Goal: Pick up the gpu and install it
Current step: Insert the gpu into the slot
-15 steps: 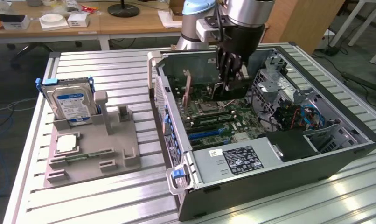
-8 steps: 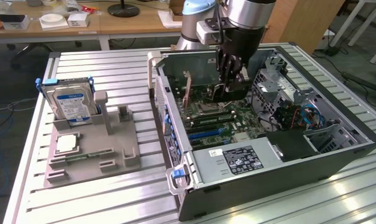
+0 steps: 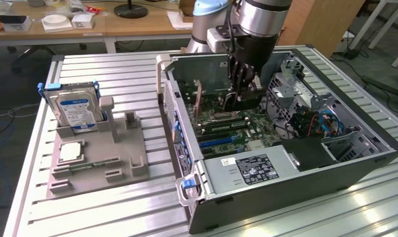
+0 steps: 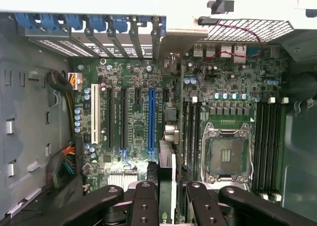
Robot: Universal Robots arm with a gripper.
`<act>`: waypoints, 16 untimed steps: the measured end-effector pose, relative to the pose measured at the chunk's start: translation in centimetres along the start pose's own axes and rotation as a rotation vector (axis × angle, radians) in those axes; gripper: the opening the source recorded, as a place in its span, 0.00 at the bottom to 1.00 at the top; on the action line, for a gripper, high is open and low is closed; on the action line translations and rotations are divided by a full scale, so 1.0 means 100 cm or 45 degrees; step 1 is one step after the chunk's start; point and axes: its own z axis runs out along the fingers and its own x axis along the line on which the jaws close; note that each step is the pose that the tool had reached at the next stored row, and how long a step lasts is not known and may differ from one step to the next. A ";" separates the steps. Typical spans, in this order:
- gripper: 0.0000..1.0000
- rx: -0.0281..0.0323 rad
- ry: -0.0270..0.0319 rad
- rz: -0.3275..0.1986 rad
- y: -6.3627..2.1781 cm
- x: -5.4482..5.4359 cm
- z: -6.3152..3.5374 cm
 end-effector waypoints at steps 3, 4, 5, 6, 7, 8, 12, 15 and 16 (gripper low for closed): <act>0.27 0.0000 -0.0001 -0.001 0.0004 0.002 0.0035; 0.27 -0.0001 -0.0002 -0.003 0.0005 0.002 0.0048; 0.27 -0.0002 -0.0001 -0.006 0.0005 0.002 0.0060; 0.27 -0.0002 -0.0003 -0.010 0.0005 0.002 0.0074; 0.27 -0.0002 -0.0003 -0.011 0.0006 0.002 0.0085; 0.27 -0.0002 -0.0004 -0.011 0.0006 0.002 0.0095; 0.27 -0.0004 -0.0001 -0.012 0.0013 0.004 0.0119; 0.27 -0.0001 -0.0005 -0.011 0.0028 0.005 0.0135; 0.27 -0.0002 -0.0003 -0.011 0.0033 0.005 0.0139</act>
